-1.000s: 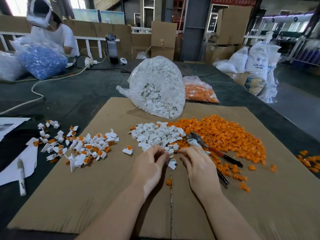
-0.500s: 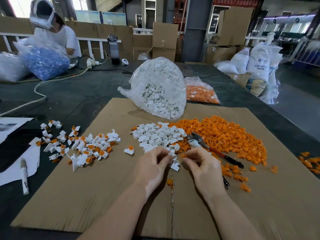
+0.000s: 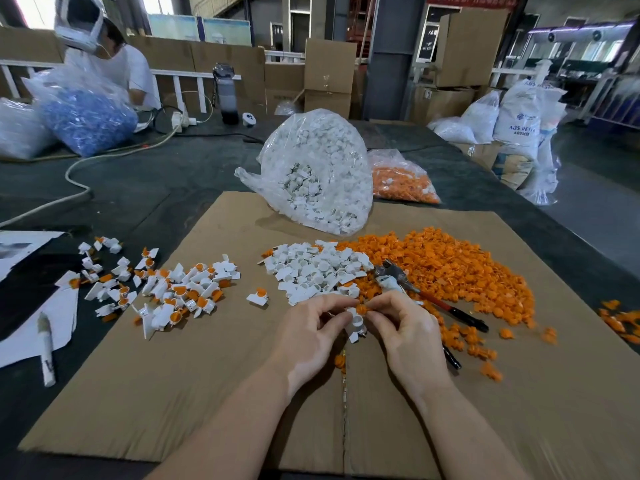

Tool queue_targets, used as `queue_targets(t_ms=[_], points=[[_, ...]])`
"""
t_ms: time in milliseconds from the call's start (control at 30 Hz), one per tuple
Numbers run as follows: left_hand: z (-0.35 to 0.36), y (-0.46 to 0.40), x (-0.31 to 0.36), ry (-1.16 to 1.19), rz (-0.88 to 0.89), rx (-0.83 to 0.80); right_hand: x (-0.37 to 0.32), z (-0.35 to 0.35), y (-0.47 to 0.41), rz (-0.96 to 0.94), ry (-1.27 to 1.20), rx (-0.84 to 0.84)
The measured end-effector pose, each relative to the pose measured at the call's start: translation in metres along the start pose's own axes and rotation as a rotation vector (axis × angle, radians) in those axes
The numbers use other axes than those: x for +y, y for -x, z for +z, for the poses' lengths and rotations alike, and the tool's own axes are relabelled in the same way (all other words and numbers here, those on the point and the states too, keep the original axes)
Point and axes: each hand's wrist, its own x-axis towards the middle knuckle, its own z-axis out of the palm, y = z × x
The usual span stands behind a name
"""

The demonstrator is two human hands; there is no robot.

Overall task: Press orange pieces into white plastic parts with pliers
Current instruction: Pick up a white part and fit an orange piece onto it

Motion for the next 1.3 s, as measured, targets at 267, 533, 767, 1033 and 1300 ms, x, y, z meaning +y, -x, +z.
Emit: queue_targets(t_ms=[267, 533, 767, 1033, 1300], points=[[0.000, 0.000, 0.002, 0.016, -0.005, 0.019, 0.001, 0.000, 0.000, 0.004, -0.014, -0.007], [-0.002, -0.001, 0.003, 0.091, -0.089, 0.090, -0.005, 0.001, 0.003, -0.117, 0.127, -0.027], [0.000, 0.001, 0.007, 0.120, -0.061, 0.048, -0.009, 0.002, 0.005, -0.180, 0.259, -0.006], [0.004, 0.004, 0.008, -0.036, 0.005, 0.015, -0.011, 0.002, 0.005, -0.257, 0.349, 0.025], [-0.001, -0.001, 0.008, 0.175, -0.114, 0.090, -0.010, 0.002, 0.005, -0.207, 0.199, 0.045]])
